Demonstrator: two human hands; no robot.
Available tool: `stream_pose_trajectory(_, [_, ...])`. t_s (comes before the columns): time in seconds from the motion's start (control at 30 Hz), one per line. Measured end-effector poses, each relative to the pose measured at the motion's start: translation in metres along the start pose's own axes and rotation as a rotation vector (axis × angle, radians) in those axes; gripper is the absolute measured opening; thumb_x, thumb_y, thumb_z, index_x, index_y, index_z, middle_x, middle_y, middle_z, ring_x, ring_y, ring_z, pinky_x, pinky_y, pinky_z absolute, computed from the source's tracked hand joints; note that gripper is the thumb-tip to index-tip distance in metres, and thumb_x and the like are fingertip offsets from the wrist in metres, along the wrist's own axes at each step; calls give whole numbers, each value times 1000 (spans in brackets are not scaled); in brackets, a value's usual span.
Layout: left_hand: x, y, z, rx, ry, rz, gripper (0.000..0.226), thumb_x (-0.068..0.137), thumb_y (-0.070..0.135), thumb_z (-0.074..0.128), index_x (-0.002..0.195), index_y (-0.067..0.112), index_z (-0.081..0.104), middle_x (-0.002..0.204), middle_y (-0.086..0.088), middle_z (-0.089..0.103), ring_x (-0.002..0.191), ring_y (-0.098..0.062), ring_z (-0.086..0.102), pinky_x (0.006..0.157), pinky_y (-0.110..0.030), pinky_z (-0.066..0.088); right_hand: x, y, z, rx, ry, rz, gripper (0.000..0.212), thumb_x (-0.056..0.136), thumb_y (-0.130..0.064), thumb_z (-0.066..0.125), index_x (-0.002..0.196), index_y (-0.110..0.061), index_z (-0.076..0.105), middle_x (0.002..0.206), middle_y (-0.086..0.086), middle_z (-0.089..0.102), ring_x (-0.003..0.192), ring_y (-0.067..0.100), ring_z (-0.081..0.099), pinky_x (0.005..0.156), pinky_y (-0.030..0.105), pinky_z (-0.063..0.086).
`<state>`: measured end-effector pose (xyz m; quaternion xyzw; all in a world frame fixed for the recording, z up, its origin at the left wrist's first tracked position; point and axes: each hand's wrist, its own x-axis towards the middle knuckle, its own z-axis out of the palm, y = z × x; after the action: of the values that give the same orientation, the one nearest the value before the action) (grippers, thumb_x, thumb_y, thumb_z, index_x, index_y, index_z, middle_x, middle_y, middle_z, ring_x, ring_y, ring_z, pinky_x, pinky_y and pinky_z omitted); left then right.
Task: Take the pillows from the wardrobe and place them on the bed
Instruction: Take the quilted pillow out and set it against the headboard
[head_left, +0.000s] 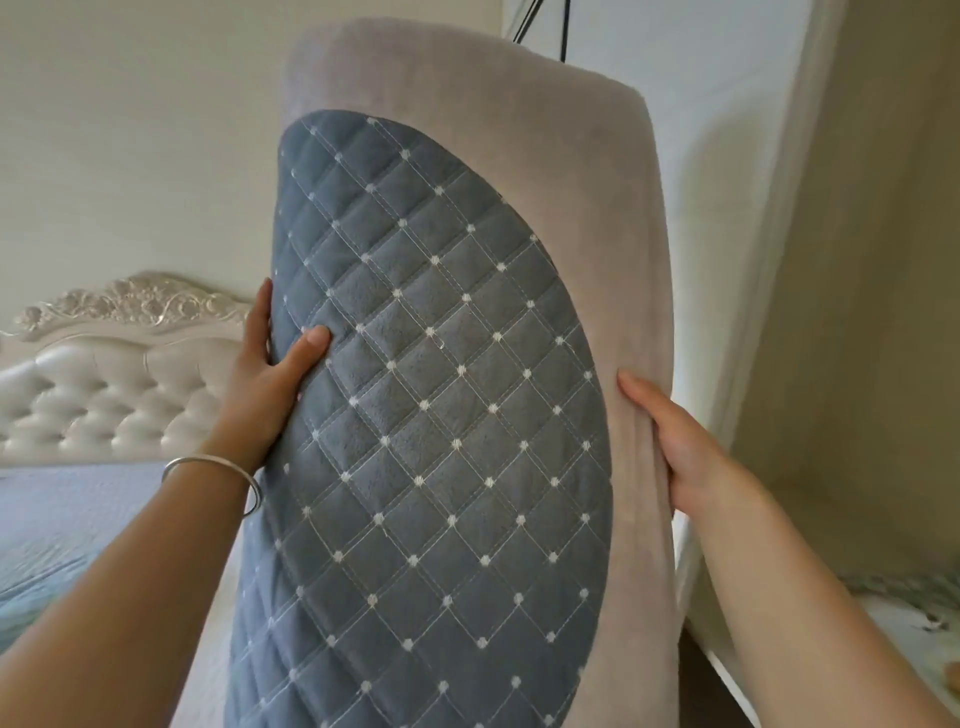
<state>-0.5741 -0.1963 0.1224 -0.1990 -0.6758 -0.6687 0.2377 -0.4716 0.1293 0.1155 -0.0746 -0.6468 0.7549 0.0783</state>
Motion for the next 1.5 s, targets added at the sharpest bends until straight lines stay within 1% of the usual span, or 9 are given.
stream_pose_trajectory(0.13, [35, -51, -42, 54, 71, -45, 90, 75, 49, 71, 148, 33, 21, 142, 0, 45, 122, -16, 51, 105, -37, 40, 76, 20, 56, -37, -82, 77, 40, 73, -52, 62, 92, -16, 64, 59, 0, 68, 55, 15, 64, 47, 25, 49])
stream_pose_trajectory(0.23, [58, -98, -66, 94, 129, -129, 93, 69, 56, 69, 147, 35, 22, 139, 0, 48, 119, -19, 53, 104, -41, 42, 134, 43, 94, -65, -126, 134, 45, 73, -52, 65, 97, -15, 63, 71, 5, 66, 66, 21, 62, 55, 31, 49])
stream_pose_trajectory(0.43, [94, -191, -95, 138, 217, -282, 98, 59, 67, 66, 144, 41, 25, 138, -3, 50, 117, -25, 56, 101, -50, 45, 245, 86, 141, -134, -218, 257, 42, 78, -51, 63, 95, -13, 63, 67, 6, 65, 64, 22, 59, 57, 33, 48])
stream_pose_trajectory(0.5, [110, -220, -98, 155, 242, -321, 100, 56, 71, 65, 144, 44, 25, 137, -3, 52, 115, -26, 58, 100, -50, 45, 285, 97, 151, -156, -244, 294, 44, 78, -52, 63, 95, -12, 63, 60, 4, 65, 62, 22, 59, 57, 33, 47])
stream_pose_trajectory(0.8, [202, -335, -58, 189, 426, -400, 99, 62, 69, 69, 145, 40, 24, 138, 2, 50, 115, -21, 57, 101, -44, 46, 479, 110, 178, -282, -333, 370, 42, 81, -50, 59, 94, -10, 60, 68, 8, 56, 60, 22, 53, 55, 32, 45])
stream_pose_trajectory(1.1, [298, -451, -50, 117, 604, -470, 86, 73, 57, 64, 146, 36, 24, 139, 1, 48, 117, -20, 55, 101, -40, 45, 655, 116, 242, -463, -456, 347, 38, 84, -49, 56, 82, -12, 60, 61, 5, 59, 56, 18, 54, 50, 26, 43])
stream_pose_trajectory(1.3, [363, -541, -92, 76, 764, -522, 63, 93, 48, 47, 148, 32, 20, 138, 1, 43, 110, -18, 50, 91, -32, 39, 768, 149, 330, -537, -544, 312, 47, 78, -57, 60, 100, -15, 59, 79, 2, 63, 71, 17, 59, 67, 29, 46])
stream_pose_trajectory(1.4, [387, -579, -117, 92, 839, -572, 64, 92, 54, 44, 148, 35, 20, 141, 2, 41, 117, -21, 47, 99, -38, 38, 815, 164, 380, -542, -600, 291, 36, 82, -53, 58, 93, -18, 58, 79, 1, 63, 70, 15, 58, 59, 27, 43])
stream_pose_trajectory(1.5, [403, -610, -132, 75, 929, -616, 62, 94, 53, 40, 148, 35, 18, 139, 4, 39, 119, -18, 44, 101, -36, 35, 859, 184, 422, -579, -663, 297, 43, 82, -54, 58, 105, -18, 58, 84, -1, 64, 75, 13, 59, 60, 26, 42])
